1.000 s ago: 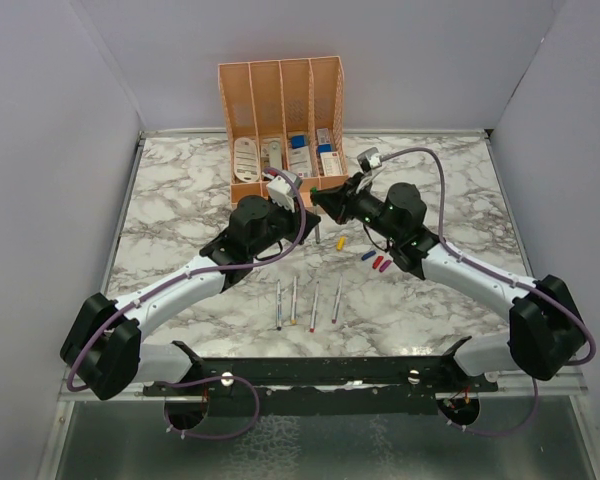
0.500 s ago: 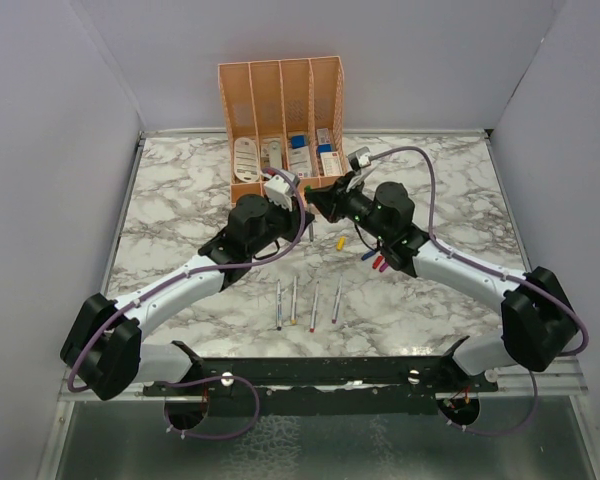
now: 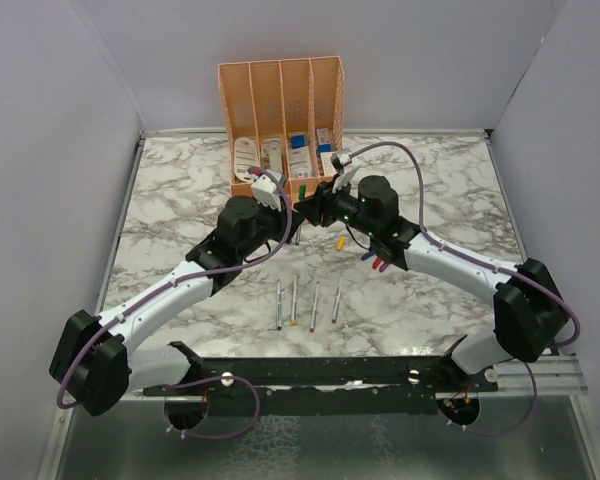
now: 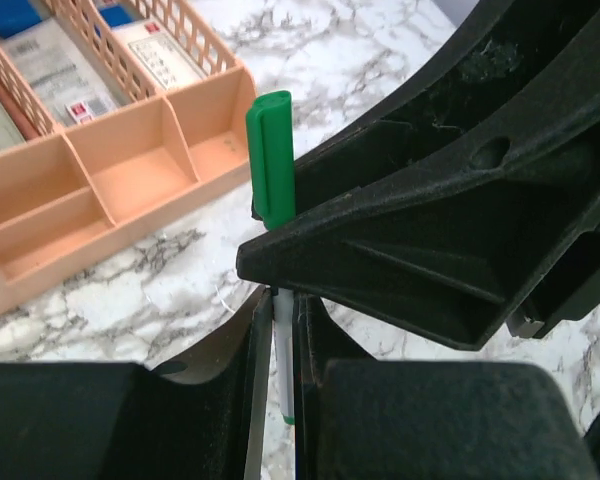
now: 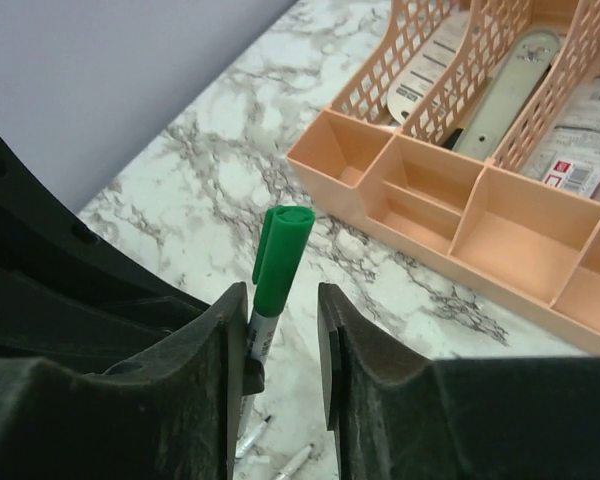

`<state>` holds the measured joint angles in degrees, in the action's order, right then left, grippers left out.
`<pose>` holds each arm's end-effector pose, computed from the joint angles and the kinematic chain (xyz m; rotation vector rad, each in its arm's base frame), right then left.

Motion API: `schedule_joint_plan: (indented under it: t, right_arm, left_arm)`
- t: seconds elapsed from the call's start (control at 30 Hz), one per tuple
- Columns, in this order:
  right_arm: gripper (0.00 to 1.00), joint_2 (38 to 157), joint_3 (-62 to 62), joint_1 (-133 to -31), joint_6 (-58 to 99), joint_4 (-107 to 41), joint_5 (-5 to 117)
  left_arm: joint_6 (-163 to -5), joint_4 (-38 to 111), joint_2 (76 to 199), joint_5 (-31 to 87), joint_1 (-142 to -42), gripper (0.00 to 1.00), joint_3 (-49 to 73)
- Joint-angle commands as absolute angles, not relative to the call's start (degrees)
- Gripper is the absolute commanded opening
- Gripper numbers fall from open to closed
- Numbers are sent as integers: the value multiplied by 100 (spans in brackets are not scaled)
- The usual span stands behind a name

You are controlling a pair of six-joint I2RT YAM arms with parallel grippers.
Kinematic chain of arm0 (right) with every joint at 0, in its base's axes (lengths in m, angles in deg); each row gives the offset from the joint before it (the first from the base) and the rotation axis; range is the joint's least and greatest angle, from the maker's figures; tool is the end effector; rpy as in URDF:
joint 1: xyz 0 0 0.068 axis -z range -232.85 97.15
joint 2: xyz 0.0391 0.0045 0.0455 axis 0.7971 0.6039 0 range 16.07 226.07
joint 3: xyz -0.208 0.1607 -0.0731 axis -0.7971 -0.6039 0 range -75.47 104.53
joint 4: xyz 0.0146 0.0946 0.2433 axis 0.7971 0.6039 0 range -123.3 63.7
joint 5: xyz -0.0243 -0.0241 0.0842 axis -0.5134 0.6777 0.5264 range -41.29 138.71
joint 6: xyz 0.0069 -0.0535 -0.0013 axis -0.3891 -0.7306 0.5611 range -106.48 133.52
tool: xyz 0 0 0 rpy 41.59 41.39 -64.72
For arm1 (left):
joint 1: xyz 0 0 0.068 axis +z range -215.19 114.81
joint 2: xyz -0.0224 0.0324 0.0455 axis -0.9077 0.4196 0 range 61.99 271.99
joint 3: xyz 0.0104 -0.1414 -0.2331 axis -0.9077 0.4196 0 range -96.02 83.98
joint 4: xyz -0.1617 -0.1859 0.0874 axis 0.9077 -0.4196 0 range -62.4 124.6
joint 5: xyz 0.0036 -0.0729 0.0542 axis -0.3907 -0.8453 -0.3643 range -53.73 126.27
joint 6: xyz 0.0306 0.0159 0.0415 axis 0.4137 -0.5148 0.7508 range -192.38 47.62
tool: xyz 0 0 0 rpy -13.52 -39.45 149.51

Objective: Insert the pens into the pen caps

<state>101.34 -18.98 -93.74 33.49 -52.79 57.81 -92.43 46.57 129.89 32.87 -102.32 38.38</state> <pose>0.2606 0.2331 0.2936 -0.4507 1.7642 0.9065 0.2203 -0.1694 0.3009 0.3140 1.7890 -0.7721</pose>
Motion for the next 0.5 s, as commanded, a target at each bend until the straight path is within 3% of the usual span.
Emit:
schedule_joint_plan:
  t: [0.0,0.2,0.47]
  right_arm:
    - [34,10206,-1550,-9417,3268,-4446,5742]
    - [37,9899,-1191,-9416,3144,-4609,5571]
    - [37,9585,-1082,-9416,3111,-4295,5114]
  left_arm:
    - [-9705,4131,12970,3208,-10237,0,3935]
    - [-9982,3065,13291,3545,-10209,0,4092]
    - [-10208,2819,13559,3860,-9591,0,4120]
